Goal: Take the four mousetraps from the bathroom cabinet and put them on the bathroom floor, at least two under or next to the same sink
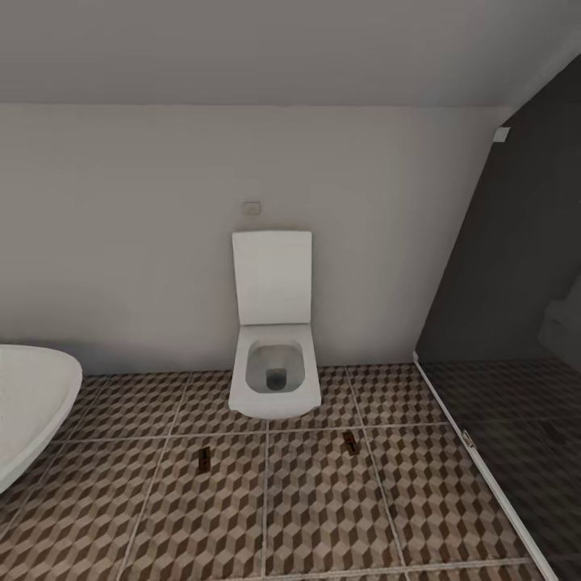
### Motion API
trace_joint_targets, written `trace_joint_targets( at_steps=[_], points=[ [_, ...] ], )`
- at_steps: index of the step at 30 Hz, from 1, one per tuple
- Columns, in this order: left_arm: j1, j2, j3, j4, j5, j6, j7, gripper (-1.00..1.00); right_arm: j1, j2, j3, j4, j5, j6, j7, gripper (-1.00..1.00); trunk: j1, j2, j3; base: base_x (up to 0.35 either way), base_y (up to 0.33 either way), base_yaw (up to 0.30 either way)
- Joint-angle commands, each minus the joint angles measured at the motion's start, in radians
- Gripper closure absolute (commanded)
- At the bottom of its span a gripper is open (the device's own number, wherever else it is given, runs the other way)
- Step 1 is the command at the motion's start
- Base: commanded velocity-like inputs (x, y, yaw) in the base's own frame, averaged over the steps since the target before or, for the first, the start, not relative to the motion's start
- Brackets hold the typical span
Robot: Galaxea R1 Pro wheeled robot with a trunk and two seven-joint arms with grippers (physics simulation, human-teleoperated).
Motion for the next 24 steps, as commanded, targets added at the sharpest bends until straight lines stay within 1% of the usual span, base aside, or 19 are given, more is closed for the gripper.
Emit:
trace_joint_targets(
  at_steps=[1, 24],
  points=[
    [-0.001, 0.0, -0.008, 0.001, 0.009, 0.002, 0.0, -1.0, -0.001, 0.0, 0.008, 0.003, -0.008, -0.005, 0.0, -1.0, 0.0, 0.0, -0.001, 0.0, 0.0, 0.0],
    [-0.001, 0.0, -0.008, 0.001, 0.009, 0.002, 0.0, -1.0, -0.001, 0.0, 0.008, 0.003, -0.008, -0.005, 0.0, -1.0, 0.0, 0.0, -0.001, 0.0, 0.0, 0.0]
  ],
)
